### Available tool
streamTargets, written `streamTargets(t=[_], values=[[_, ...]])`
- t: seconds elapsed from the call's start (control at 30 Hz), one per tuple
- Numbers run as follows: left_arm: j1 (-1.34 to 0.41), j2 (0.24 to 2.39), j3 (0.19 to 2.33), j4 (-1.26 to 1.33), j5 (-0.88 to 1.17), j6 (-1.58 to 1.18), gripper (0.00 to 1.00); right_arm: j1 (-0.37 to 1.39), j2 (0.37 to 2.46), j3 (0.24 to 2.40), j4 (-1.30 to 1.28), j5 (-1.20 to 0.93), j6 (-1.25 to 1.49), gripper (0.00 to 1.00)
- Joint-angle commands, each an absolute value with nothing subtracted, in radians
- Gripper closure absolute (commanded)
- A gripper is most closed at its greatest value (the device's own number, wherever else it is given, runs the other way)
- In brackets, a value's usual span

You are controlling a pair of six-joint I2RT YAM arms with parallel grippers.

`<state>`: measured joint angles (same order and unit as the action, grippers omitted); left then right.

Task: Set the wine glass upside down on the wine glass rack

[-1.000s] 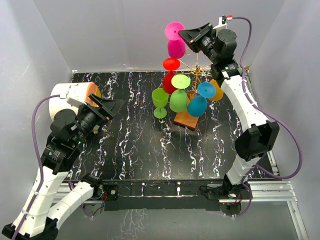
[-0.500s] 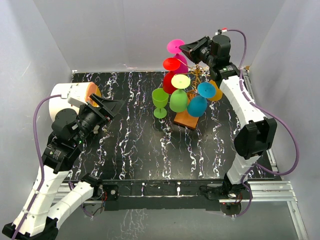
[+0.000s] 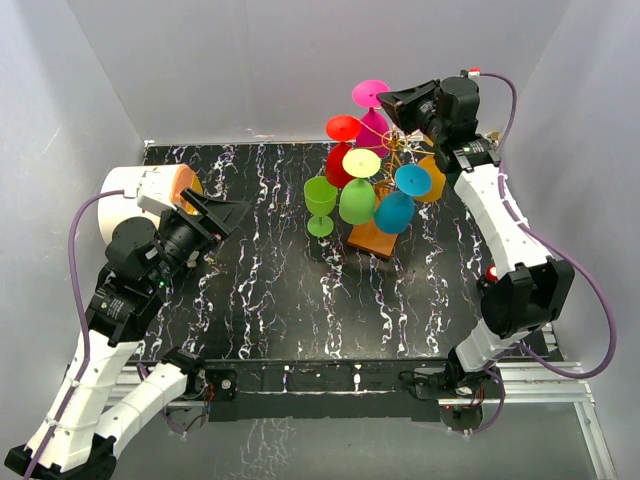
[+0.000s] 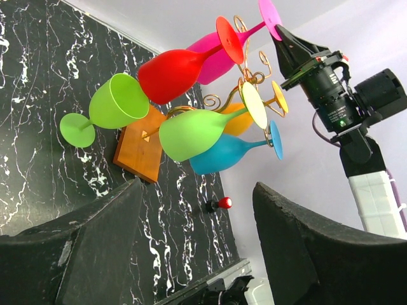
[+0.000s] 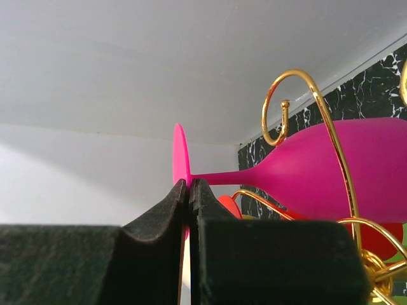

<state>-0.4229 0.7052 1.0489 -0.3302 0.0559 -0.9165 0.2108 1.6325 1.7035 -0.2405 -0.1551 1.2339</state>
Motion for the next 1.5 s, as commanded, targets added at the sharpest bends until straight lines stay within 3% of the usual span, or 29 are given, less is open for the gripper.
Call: streamTargets(t=[0.0,0.37,1.47], values=[[-0.426,0.695,1.048,-0.328,0.06,-0.914,0.31,0.198,1.578,1.7,-0.215,-0.091,1.268,1.0],[-0.426,0.695,1.048,-0.331,0.055,-0.909,0.31,0.178,1.555,1.667,-0.219,0.001,1.266,1.0],[-0.426,0.706,1.054,-0.327,0.051,-0.901,0.31,0.16,1.81,1.953,-0.257,-0.114,1.135,1.0]])
